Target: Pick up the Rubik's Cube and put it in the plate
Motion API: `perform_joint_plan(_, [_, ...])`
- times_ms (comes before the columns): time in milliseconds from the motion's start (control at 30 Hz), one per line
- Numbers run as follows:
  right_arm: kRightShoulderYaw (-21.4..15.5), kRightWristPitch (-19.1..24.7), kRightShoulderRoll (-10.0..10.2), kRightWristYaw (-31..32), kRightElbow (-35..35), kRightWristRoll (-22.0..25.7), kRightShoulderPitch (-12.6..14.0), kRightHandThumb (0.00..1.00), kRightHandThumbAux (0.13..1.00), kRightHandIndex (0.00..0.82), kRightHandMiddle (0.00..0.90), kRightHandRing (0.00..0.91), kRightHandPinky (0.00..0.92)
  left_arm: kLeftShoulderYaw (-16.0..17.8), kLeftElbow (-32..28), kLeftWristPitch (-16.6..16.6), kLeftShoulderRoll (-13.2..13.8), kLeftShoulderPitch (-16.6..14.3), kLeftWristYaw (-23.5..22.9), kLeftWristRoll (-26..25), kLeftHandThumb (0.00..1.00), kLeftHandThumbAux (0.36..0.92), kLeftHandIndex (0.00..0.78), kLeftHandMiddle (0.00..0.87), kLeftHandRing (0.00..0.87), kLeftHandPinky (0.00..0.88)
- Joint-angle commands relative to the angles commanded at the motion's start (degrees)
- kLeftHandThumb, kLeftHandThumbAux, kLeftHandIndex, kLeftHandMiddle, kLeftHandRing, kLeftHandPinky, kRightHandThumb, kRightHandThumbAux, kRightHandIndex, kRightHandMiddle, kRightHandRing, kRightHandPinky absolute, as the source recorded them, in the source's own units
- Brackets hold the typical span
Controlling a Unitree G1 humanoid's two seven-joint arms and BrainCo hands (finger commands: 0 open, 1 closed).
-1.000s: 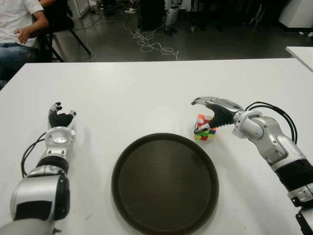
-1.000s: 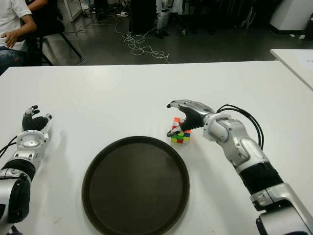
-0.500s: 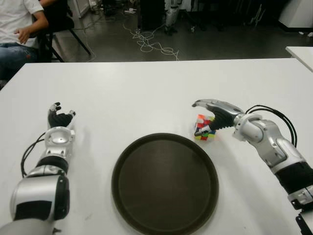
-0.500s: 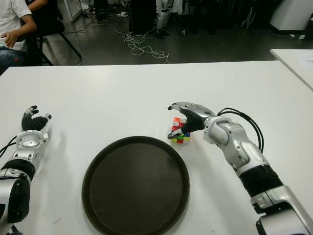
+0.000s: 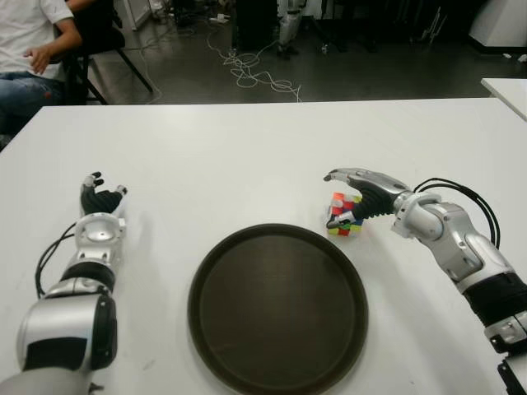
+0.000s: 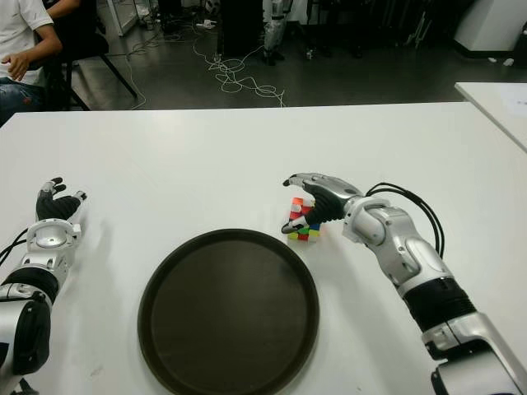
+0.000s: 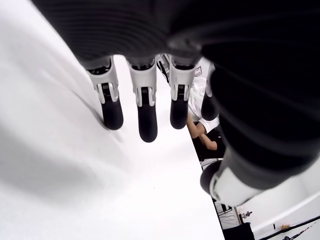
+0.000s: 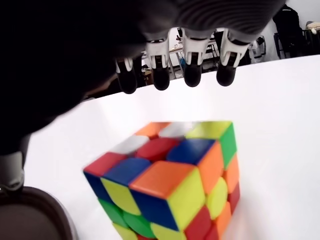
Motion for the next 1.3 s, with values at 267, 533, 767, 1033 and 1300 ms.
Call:
perform_joint_plan(267, [-0.2,0.1,0.4,-0.4,0.8,0.3,0.2,0.000,0.464,0.000,0.000,0.000,0.000,-0.5,0.0,0.0,0.1,0.0,0.4,0.5,0.104,0.739,0.088,0.146,0.158,0.160])
perform_joint_plan(533, [-0.2,-1.1,0.8,-2.4,2.9,0.3,0.1,0.000,0.451,0.000,0.000,0.000,0.000,-0.4,0.0,-0.4,0.2,0.1,0.2,0.3,0.116,0.733,0.112,0.145,0.158,0.168])
perform_joint_plan(767, [0.1,-2.1,0.8,-3.2,4.1,0.2,0.0,0.000,0.442,0.000,0.000,0.000,0.000,-0.6,0.1,-0.5,0.3,0.2,0.1,0.5,0.117,0.735,0.111,0.147,0.162,0.176])
perform_joint_plan(1033, [0.2,-2.4,0.8,-3.5,4.7,0.1,-0.1,0.000,0.433,0.000,0.000,0.000,0.000,-0.7,0.1,-0.4,0.3,0.2,0.4,0.6,0.118,0.740,0.108,0.148,0.160,0.156])
perform_joint_plan(1300, [-0.2,-2.7,1.4,-4.0,5.2,0.8,0.1,0.000,0.440,0.000,0.000,0.000,0.000,-0.8,0.1,0.0,0.5,0.1,0.2,0.6,0.115,0.736,0.082,0.138,0.148,0.150])
